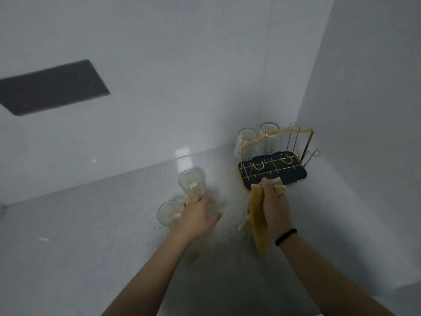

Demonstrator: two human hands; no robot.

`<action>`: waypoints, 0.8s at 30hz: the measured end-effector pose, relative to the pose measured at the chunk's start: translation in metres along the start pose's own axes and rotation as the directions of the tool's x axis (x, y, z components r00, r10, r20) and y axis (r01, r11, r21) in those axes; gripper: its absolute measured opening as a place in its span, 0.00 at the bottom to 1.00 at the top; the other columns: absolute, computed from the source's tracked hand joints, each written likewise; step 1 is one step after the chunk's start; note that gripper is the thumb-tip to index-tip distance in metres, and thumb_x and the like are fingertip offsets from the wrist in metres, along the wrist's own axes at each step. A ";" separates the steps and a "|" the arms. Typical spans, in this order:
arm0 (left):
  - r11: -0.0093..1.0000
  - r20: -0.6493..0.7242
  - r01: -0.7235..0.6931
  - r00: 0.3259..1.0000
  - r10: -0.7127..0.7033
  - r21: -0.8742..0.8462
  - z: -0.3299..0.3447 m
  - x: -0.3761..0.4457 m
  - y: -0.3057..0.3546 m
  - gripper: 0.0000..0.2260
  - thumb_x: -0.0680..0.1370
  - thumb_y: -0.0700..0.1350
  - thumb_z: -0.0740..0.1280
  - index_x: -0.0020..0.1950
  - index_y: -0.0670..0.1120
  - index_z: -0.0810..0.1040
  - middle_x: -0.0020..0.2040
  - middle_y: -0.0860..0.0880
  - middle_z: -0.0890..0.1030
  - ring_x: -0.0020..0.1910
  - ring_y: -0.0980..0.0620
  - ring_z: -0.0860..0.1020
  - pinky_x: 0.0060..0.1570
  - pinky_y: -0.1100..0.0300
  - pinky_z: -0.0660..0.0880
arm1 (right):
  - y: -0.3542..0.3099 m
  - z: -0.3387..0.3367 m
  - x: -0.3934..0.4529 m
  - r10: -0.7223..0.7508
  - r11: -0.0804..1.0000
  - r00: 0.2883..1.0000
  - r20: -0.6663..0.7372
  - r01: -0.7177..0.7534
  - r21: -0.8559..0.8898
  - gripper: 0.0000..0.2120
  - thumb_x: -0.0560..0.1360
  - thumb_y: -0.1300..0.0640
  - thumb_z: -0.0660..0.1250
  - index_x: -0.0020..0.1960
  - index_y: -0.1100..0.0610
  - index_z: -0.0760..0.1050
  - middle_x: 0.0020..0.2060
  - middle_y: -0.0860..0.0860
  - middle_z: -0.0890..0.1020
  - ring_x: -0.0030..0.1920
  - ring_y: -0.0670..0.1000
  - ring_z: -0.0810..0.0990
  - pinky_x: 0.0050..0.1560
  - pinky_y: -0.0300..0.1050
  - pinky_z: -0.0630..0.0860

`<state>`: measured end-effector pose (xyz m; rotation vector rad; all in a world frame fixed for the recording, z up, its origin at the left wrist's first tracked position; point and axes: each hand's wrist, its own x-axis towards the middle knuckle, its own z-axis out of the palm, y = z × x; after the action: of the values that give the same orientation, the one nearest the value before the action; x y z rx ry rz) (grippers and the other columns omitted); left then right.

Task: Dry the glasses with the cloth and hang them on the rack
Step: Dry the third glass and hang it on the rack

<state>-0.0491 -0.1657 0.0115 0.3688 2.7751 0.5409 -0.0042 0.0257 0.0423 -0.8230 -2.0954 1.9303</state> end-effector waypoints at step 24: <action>0.991 -0.073 0.019 0.997 -0.029 -0.136 0.016 -0.001 -0.025 0.42 0.66 0.60 0.76 0.76 0.51 0.63 0.68 0.47 0.73 0.68 0.44 0.67 0.68 0.47 0.64 | 0.016 0.003 -0.043 0.131 0.991 0.989 -0.063 -0.132 -0.019 0.19 0.76 0.39 0.52 0.36 0.51 0.69 0.34 0.49 0.75 0.36 0.48 0.73 0.41 0.42 0.69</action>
<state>-0.0481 -0.1835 -0.0122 0.2894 2.7904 0.7464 0.0351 0.0016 0.0362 -1.0365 -2.0799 1.9206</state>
